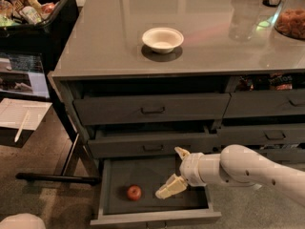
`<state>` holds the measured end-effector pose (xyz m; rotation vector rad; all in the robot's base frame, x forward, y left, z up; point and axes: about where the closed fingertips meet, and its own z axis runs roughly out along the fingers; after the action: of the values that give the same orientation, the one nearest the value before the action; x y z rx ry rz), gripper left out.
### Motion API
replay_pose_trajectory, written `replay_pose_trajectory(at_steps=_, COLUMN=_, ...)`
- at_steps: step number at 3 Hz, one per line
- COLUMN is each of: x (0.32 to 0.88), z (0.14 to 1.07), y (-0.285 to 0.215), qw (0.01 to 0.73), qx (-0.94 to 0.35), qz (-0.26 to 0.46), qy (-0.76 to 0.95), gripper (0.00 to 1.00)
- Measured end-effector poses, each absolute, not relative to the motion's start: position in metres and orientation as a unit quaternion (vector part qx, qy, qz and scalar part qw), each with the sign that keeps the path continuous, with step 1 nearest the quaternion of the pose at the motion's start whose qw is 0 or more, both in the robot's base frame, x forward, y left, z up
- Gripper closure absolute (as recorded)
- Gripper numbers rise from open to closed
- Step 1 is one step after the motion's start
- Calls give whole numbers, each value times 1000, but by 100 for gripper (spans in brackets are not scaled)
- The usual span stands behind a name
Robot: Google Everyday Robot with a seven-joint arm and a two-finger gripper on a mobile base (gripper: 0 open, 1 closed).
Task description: Pick apple from bottom drawer and place on counter
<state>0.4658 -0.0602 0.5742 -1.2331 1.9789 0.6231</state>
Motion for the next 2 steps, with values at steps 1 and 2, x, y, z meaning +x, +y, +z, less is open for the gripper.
replay_pose_trajectory(at_steps=1, x=468, z=544, y=-55, qw=333, qx=-481, qz=237, qy=775, gripper=0)
replay_pose_trajectory(at_steps=2, x=472, z=472, y=-46, qw=287, qx=-470, qz=235, qy=801, gripper=0)
